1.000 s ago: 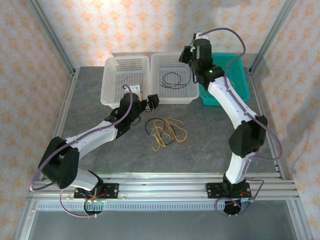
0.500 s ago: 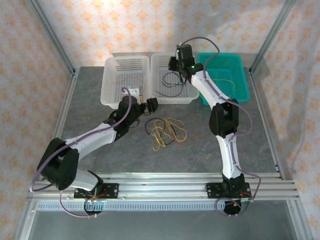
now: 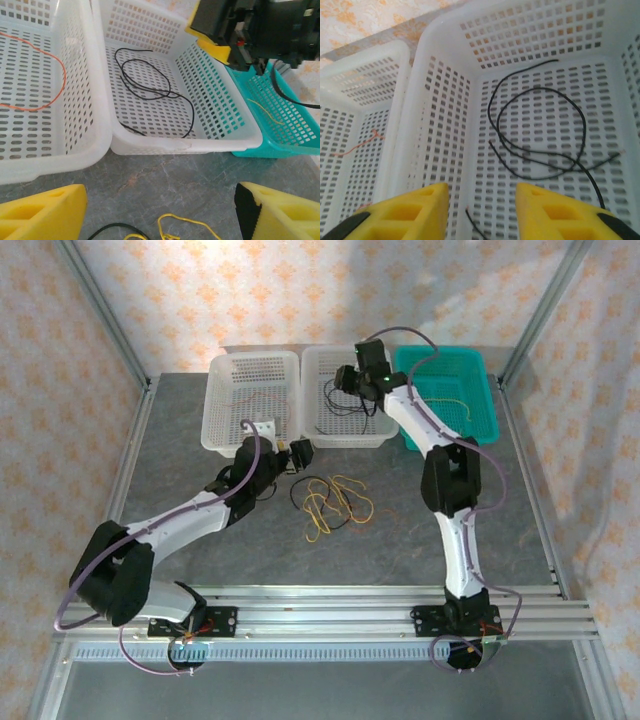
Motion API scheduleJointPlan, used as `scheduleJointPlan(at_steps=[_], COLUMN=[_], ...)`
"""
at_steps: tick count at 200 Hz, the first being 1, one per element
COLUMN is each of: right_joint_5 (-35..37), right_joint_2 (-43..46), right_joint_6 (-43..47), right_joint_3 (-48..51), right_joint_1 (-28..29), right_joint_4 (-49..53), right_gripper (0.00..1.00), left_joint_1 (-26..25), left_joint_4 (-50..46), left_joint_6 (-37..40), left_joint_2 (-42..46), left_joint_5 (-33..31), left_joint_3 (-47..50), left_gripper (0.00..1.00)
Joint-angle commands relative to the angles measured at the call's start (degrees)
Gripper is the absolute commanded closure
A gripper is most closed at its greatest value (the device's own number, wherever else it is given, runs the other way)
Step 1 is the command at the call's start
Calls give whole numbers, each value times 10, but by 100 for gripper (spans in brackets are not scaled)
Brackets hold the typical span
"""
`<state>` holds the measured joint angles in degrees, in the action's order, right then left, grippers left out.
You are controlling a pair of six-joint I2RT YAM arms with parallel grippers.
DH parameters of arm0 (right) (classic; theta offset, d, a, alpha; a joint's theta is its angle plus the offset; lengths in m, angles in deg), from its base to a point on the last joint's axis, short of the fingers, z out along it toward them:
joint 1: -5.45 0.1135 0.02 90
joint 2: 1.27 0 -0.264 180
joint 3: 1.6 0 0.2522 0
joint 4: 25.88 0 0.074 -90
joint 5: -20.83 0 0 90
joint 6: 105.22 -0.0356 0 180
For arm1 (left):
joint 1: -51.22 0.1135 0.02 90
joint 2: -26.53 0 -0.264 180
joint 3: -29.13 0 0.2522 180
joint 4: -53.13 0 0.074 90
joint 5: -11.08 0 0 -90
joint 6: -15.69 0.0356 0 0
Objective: Untangle the cables
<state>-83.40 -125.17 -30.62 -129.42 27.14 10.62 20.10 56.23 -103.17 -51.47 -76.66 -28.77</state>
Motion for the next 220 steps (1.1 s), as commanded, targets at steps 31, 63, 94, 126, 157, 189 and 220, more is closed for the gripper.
scheduleJointPlan(at_steps=[31, 63, 94, 126, 157, 189, 220], right_joint_5=[4, 15, 22, 34, 58, 87, 123], right_joint_2=[200, 297, 369, 396, 388, 357, 337], right_joint_6=[4, -1, 8, 15, 5, 17, 17], right_joint_3=[202, 358, 488, 564, 603, 607, 593], right_joint_1=[14, 40, 76, 117, 146, 161, 165], right_joint_4=[-105, -155, -196, -203, -183, -152, -100], right_gripper=[68, 71, 74, 73, 71, 70, 70], left_joint_1=[-47, -70, -95, -114, -132, -138, -139], left_joint_4=[-79, -88, -75, -30, -3, 31, 63], left_joint_6=[-13, -35, -67, -103, -124, -145, -158], left_joint_2=[30, 28, 28, 21, 4, -11, -17], left_joint_5=[-55, -53, -51, -34, -31, -20, -2], left_joint_3=[4, 23, 56, 101, 118, 131, 141], left_gripper=[21, 21, 21, 21, 21, 21, 21])
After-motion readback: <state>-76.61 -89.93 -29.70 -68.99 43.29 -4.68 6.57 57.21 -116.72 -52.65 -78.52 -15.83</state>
